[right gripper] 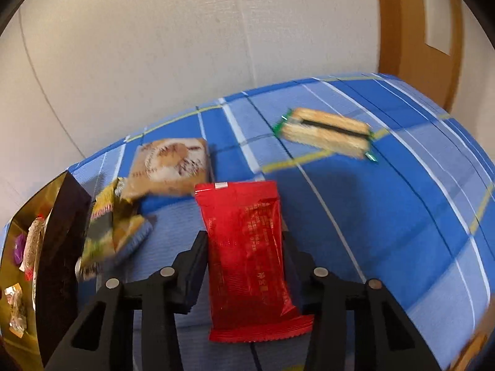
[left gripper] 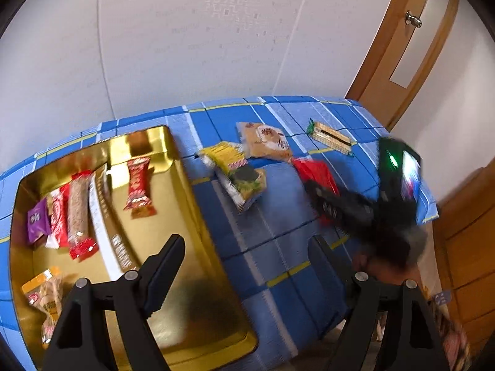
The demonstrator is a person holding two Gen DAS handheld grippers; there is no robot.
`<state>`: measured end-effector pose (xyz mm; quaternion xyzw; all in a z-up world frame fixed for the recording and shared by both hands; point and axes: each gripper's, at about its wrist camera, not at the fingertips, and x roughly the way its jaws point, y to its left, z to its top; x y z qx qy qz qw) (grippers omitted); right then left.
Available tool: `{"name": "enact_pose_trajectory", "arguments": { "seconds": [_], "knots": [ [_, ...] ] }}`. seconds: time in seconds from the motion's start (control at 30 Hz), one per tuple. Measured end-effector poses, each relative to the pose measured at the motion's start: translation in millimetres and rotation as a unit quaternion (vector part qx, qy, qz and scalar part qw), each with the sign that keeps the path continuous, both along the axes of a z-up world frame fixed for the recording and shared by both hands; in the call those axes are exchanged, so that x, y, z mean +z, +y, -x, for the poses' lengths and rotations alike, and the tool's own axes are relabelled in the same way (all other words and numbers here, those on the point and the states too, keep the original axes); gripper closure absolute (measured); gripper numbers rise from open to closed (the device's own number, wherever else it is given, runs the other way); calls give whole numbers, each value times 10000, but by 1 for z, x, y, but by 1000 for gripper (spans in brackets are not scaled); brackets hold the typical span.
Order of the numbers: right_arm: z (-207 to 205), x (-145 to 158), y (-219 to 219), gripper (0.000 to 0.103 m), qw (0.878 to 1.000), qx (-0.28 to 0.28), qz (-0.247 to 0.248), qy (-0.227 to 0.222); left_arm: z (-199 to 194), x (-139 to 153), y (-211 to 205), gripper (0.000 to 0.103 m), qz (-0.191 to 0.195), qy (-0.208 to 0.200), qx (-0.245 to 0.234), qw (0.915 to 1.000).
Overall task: Organize snacks
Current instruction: 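Grasp the yellow snack bag with the left gripper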
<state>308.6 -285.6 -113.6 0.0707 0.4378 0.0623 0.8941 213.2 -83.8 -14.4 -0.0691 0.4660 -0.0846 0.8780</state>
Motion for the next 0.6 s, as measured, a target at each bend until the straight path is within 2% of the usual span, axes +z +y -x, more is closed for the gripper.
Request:
{"name": "enact_pose_trajectory", "arguments": {
  "seconds": [0.23,0.37,0.5,0.6],
  "knots": [
    [48,1,-18,59,9987,-393,-253,-178,-37,-3,-24,21,-315,-92,181,9993],
    [47,-1,-28,59,9977,-486,-432,-186,-62,-15,-33,21,-401,121,350,9985],
    [45,-2,-27,59,9982,-419,-340,-242,-81,-29,-39,22,-402,363,460,9975],
    [46,-2,-27,59,9983,-402,-329,-254,-92,-37,-42,25,-563,382,512,9964]
  ]
}}
